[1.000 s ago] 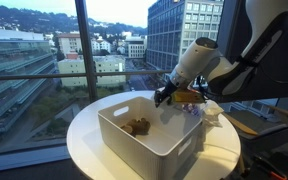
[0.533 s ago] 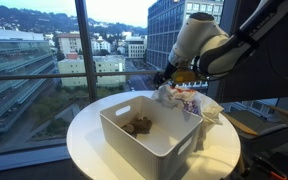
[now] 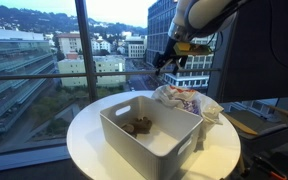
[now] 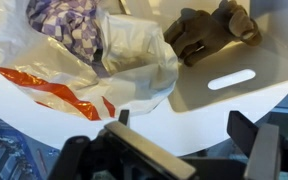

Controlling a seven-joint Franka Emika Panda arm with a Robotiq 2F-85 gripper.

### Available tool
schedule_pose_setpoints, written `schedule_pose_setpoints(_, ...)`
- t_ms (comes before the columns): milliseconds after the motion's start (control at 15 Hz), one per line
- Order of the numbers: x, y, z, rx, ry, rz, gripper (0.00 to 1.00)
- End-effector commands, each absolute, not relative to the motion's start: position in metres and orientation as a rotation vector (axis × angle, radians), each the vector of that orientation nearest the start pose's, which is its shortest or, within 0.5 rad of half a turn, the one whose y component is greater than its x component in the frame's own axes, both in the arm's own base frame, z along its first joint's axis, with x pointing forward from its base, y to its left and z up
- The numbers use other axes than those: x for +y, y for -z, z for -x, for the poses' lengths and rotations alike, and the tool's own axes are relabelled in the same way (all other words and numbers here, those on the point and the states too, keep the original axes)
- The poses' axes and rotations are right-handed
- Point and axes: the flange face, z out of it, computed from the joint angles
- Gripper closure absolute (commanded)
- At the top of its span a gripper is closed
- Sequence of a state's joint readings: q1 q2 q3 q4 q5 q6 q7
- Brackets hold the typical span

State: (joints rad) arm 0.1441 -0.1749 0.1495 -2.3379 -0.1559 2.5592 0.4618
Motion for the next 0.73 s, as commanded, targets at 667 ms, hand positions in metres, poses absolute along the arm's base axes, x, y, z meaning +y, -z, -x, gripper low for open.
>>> schedule_pose_setpoints(667,0.128,-0.502,-0.462,0.051,0.372,2.948,0.0)
